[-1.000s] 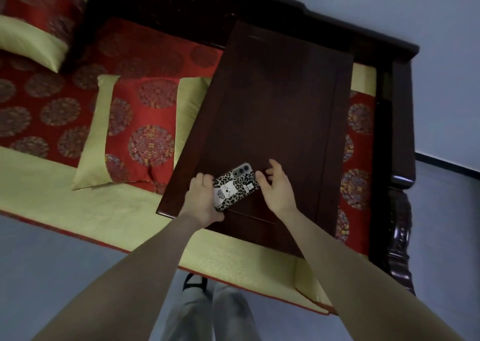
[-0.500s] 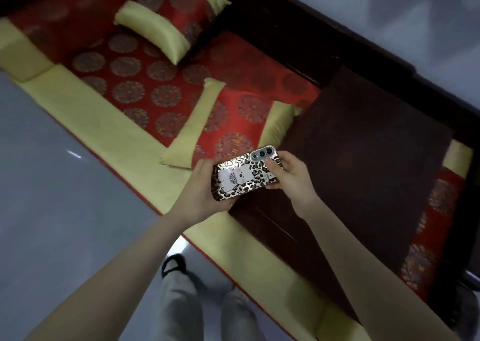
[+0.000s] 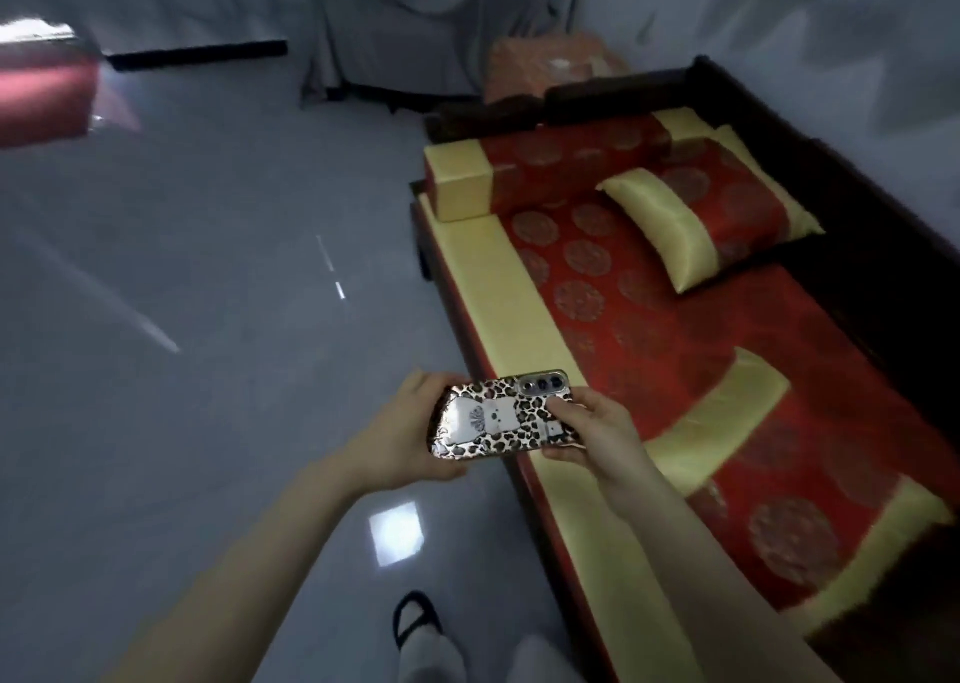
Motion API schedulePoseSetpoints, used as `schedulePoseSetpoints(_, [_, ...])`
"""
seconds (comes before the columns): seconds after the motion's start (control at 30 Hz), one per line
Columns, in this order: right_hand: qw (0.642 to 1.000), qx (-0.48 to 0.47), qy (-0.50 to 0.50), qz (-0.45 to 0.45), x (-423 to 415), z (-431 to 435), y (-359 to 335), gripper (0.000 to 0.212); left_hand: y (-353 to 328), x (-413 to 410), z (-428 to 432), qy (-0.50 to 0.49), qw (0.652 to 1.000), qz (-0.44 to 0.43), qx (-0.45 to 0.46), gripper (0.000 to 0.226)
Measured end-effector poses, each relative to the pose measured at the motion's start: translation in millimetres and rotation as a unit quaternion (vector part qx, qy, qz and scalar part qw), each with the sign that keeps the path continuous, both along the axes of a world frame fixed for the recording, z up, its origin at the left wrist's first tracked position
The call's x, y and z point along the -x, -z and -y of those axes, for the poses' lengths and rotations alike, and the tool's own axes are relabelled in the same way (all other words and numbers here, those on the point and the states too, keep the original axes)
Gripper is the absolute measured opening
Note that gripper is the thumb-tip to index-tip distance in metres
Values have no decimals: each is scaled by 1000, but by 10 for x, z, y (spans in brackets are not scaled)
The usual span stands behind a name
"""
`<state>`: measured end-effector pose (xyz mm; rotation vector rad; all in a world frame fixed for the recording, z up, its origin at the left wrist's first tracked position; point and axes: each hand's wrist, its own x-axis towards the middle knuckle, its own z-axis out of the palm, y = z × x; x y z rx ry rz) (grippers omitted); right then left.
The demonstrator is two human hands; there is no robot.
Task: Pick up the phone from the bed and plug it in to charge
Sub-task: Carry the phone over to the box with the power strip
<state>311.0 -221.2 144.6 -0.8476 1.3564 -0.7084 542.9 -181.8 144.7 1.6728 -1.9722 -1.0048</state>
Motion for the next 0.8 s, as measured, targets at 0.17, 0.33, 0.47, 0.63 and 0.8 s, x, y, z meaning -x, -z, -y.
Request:
schedulePoseSetpoints(0.17, [998, 6, -59, -20, -1257, 714, -112, 3, 2, -1164, 564, -45, 999, 26, -15, 92])
schedulePoseSetpoints(0.33, [997, 27, -71, -15, -2251, 1723, -141, 3, 10, -2120, 1421, -86, 995, 35, 23, 90])
schedulePoseSetpoints(0.47, [996, 12, -87, 0, -3037, 2624, -90, 3, -27, -2843, 2229, -104, 994, 32, 14, 88])
schedulePoseSetpoints(0.63, [991, -38, -126, -3, -4158, 3840, -70, 7, -126, -3882, 3219, -137, 989, 57, 3, 89])
schedulePoseSetpoints(0.8, [987, -44, -154, 6, -5221, 4803, -36, 10, -167, -4844, 3985, -192, 980, 57, -4, 90])
